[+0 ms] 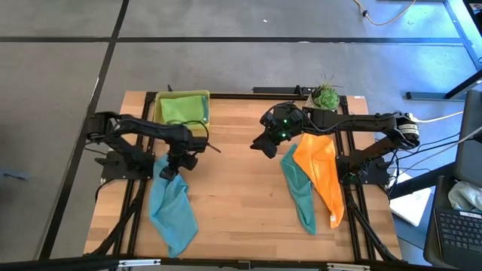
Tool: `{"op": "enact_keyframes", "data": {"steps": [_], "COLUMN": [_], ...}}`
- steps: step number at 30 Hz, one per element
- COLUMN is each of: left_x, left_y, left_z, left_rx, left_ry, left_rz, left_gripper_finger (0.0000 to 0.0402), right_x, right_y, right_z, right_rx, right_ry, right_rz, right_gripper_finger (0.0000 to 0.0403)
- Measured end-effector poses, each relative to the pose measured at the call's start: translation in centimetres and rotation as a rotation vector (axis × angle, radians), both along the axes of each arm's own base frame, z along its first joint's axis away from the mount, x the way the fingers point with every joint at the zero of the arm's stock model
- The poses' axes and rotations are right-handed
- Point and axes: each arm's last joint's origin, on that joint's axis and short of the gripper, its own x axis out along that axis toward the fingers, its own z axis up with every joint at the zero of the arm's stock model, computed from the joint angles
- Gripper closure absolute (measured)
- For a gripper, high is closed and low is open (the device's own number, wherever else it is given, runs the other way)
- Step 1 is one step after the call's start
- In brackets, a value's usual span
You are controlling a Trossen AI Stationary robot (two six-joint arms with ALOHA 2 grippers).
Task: Fold microfiber towels
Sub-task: Fold the left blue towel
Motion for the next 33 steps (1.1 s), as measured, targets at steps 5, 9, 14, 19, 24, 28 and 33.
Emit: {"op": "enact_keyframes", "data": {"steps": [5, 9, 14, 19, 24, 28, 33], "left_x": [0.2, 0.8, 3.0, 6.3, 10.3, 14.4, 19.6], "left_y": [-0.5, -0.6, -0.3, 0.3, 0.9, 1.5, 2.1], "left_z": [-0.5, -0.1, 1.6, 4.3, 7.0, 8.3, 7.4], "left_rx": [0.012, 0.017, 0.043, 0.100, 0.144, 0.162, 0.146], "left_ry": [0.030, 0.005, -0.108, -0.316, -0.517, -0.656, -0.692], "left_rz": [-0.039, -0.047, -0.017, 0.031, 0.060, 0.069, 0.063], "left_gripper_finger": [0.0238, 0.0296, 0.0389, 0.0399, 0.0401, 0.0401, 0.0401], "right_x": [-0.2, -0.3, -1.2, -3.2, -5.5, -6.7, -7.5], "right_y": [0.0, 0.1, 0.2, 0.5, 0.6, 0.7, 0.9], "right_z": [-0.3, -0.4, -1.3, -2.6, -2.1, -0.7, 0.3], "right_rx": [0.008, 0.019, 0.037, 0.023, -0.032, -0.052, -0.020], "right_ry": [0.037, 0.051, 0.186, 0.424, 0.551, 0.512, 0.468], "right_rz": [0.000, 0.012, 0.018, 0.037, 0.000, -0.045, -0.082], "right_gripper_finger": [0.0221, 0.0221, 0.0221, 0.0221, 0.0221, 0.0221, 0.0221]}}
